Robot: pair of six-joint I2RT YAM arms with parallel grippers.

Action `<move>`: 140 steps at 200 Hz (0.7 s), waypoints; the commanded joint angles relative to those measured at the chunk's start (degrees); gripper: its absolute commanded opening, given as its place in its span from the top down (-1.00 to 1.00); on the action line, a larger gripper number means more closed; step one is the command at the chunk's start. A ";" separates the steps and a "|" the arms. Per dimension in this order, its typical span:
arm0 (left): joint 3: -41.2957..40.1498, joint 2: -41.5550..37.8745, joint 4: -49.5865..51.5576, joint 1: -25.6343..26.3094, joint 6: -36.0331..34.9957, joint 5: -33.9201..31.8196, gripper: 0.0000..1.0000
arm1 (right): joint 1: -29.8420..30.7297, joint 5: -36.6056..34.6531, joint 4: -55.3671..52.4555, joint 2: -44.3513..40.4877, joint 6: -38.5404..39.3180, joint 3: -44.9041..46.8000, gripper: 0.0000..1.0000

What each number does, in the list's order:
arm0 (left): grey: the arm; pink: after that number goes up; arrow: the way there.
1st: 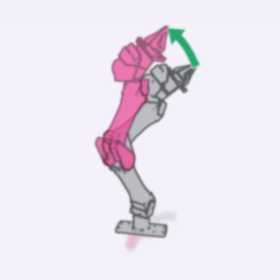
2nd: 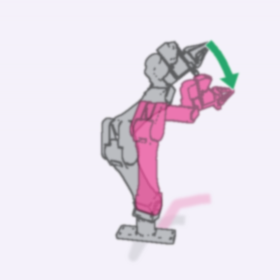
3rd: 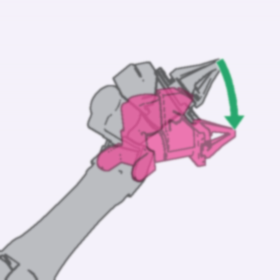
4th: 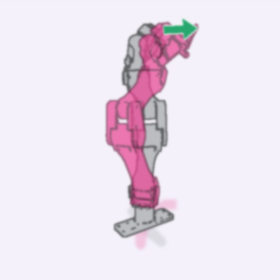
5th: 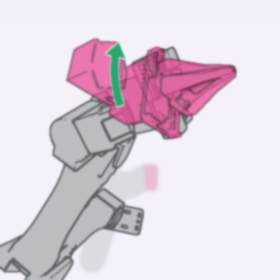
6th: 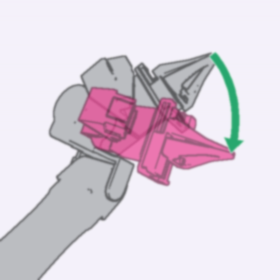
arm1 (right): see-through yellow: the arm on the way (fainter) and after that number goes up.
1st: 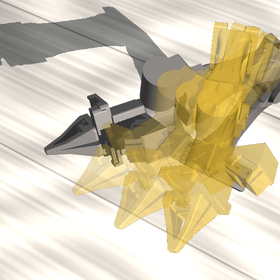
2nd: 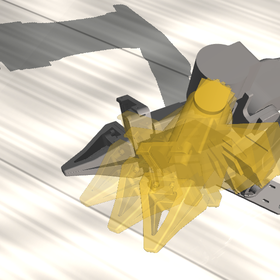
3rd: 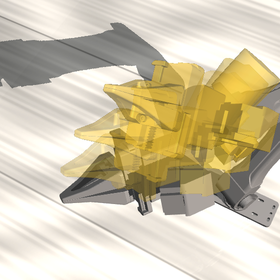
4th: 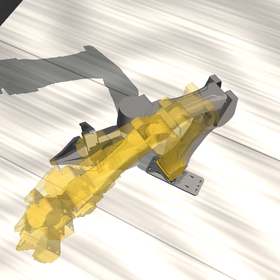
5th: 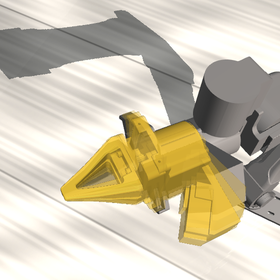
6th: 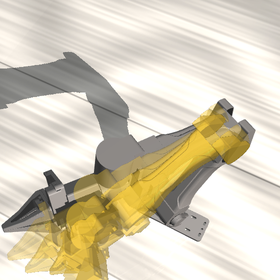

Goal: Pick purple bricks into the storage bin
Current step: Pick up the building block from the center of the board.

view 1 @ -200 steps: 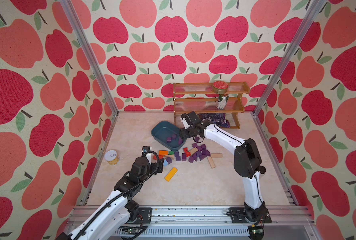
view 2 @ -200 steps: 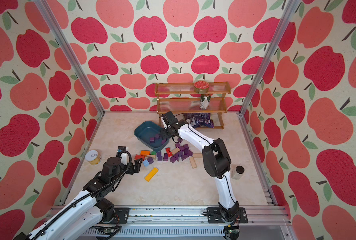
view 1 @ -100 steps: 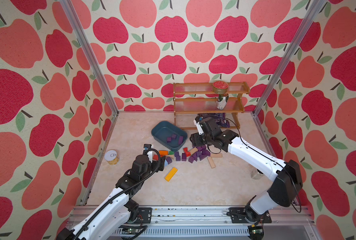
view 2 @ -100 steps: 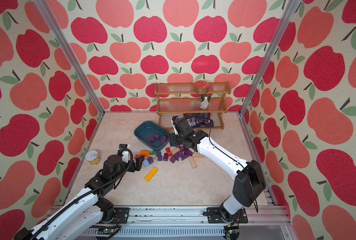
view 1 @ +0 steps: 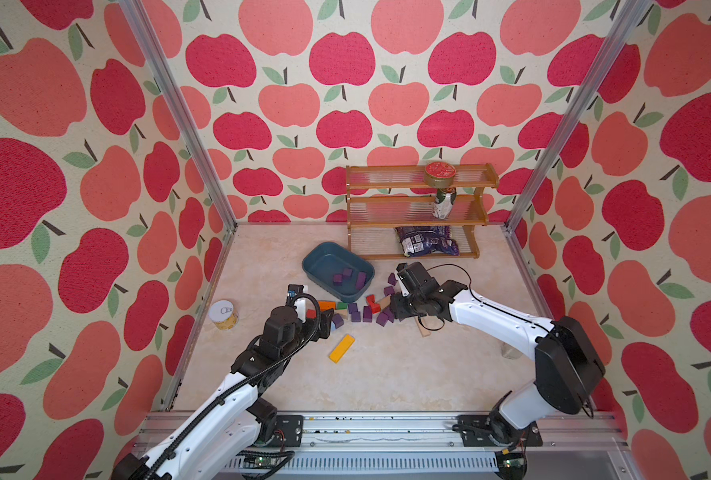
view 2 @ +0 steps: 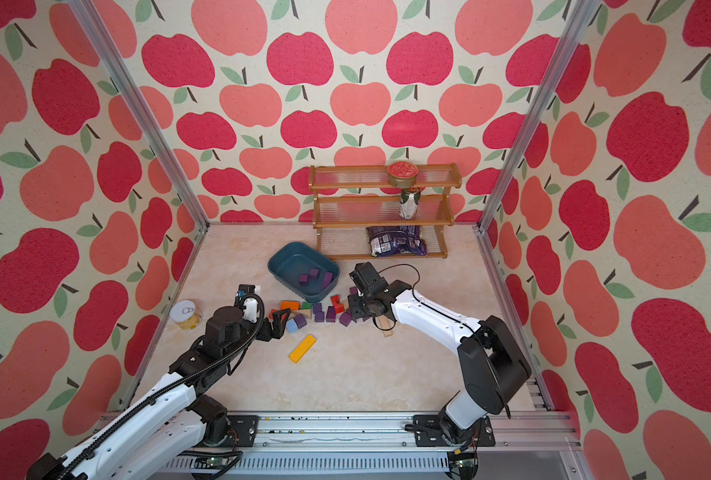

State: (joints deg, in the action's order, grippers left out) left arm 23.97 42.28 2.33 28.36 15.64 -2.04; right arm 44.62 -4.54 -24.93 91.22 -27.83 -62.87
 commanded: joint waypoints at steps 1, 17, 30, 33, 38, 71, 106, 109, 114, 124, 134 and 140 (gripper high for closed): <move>0.12 -1.45 1.07 -0.31 1.26 0.48 -0.99 | 0.12 3.03 2.70 3.14 -2.31 -0.56 -0.05; 0.20 -2.15 2.17 -0.31 1.27 0.38 -0.99 | 0.30 4.71 4.09 5.07 -2.71 -0.93 -0.02; 0.21 -2.70 2.83 -0.32 1.28 0.29 -0.99 | 0.50 5.64 4.38 6.68 -2.93 -1.75 0.02; 0.26 -2.79 2.97 -0.29 1.25 0.22 -0.99 | 0.61 5.76 4.43 7.04 -2.88 -1.93 0.02; 0.14 -2.99 3.23 -0.29 1.27 0.15 -0.99 | 0.85 5.77 4.51 7.49 -2.77 -2.19 0.02; -0.08 -3.53 3.47 -0.38 1.36 -0.24 -0.99 | 2.88 4.28 3.23 10.70 -0.59 -4.27 0.07; 0.12 -2.91 3.47 -0.36 1.31 -0.24 -0.99 | 3.98 4.43 2.87 13.08 -0.33 -5.16 0.08; 0.12 -2.92 3.47 -0.33 1.30 -0.24 -0.99 | 3.98 4.42 2.80 13.26 -0.44 -5.30 0.08; 0.19 -2.79 3.46 -0.39 1.32 -0.24 -0.99 | 3.94 4.32 2.70 13.49 -0.51 -5.33 0.08; 0.20 -2.69 3.47 -0.39 1.27 -0.24 -0.99 | 3.98 4.04 2.57 13.80 -0.55 -5.35 0.08; 0.25 -2.67 3.47 -0.41 1.27 -0.24 -0.99 | 4.07 3.65 3.01 13.84 -0.38 -4.98 0.05; 0.20 -2.69 3.56 -0.40 1.30 -0.24 -0.99 | 4.16 3.37 3.31 13.78 -0.18 -4.71 0.04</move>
State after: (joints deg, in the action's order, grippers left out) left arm 23.97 39.42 4.49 28.34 16.03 -2.09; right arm 48.42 -0.47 -21.15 103.63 -28.80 -67.55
